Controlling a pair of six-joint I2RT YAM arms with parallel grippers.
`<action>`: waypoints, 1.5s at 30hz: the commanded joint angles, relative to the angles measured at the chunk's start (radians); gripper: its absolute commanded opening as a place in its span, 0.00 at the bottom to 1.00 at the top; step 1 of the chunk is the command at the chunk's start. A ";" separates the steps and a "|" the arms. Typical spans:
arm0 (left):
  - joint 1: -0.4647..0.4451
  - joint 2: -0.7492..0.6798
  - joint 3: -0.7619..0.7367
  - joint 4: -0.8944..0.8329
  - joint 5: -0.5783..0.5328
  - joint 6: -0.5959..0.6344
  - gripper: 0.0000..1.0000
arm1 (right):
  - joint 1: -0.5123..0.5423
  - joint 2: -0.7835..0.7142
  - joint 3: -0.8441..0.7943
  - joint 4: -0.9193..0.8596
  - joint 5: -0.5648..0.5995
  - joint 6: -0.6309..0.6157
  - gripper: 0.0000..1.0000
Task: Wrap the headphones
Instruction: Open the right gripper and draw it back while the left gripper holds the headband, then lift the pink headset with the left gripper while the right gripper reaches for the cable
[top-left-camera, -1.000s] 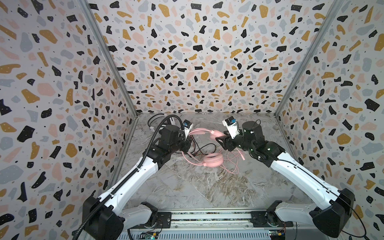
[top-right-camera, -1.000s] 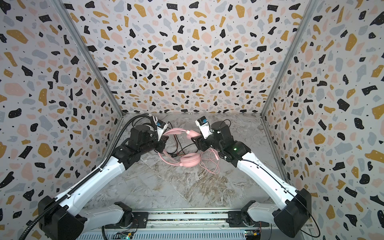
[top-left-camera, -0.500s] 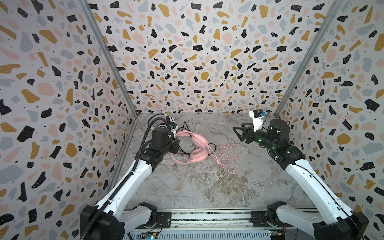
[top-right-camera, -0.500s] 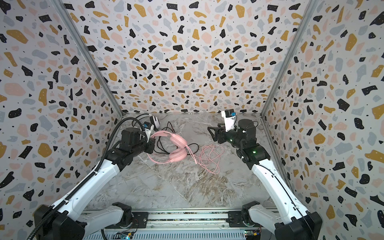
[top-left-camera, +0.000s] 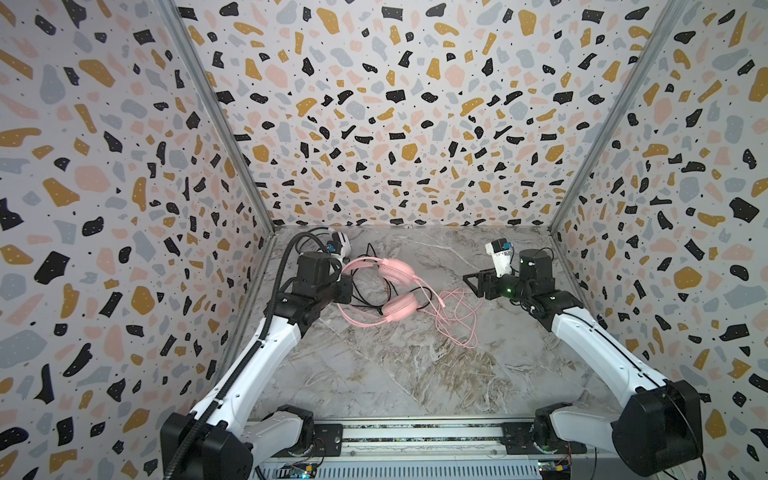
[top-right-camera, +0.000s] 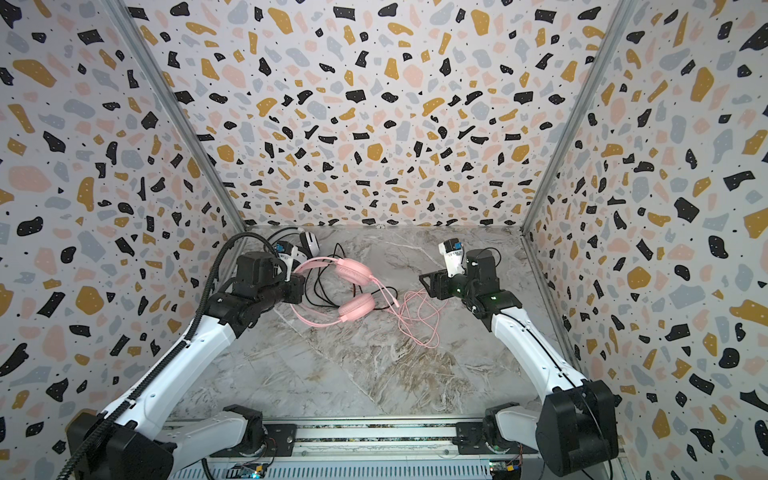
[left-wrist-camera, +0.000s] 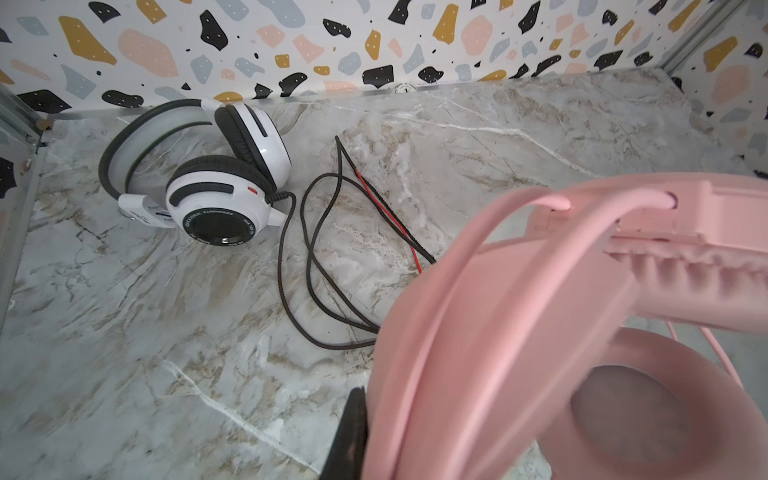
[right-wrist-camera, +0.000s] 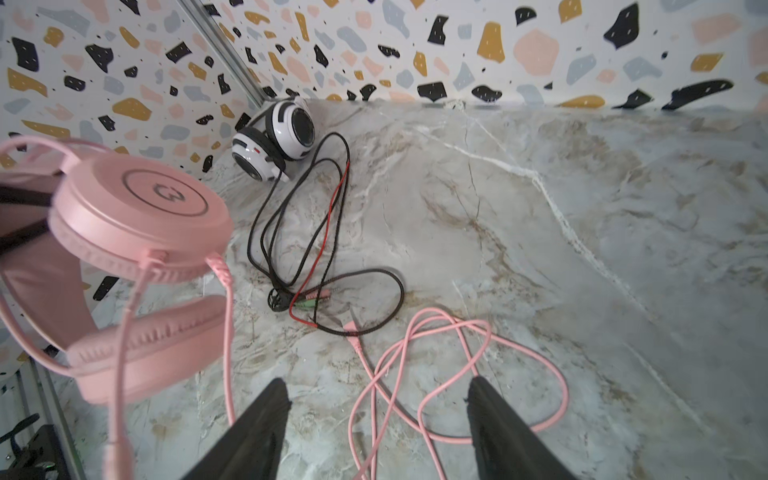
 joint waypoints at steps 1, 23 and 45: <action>0.027 -0.030 0.066 0.093 0.082 -0.109 0.00 | -0.001 0.007 0.011 0.048 -0.077 -0.034 0.70; 0.188 0.169 0.402 0.268 0.489 -0.554 0.00 | -0.047 0.133 -0.141 0.251 -0.062 0.061 0.71; 0.189 0.129 0.465 0.218 0.575 -0.566 0.00 | 0.062 0.374 -0.120 0.457 0.052 0.150 0.61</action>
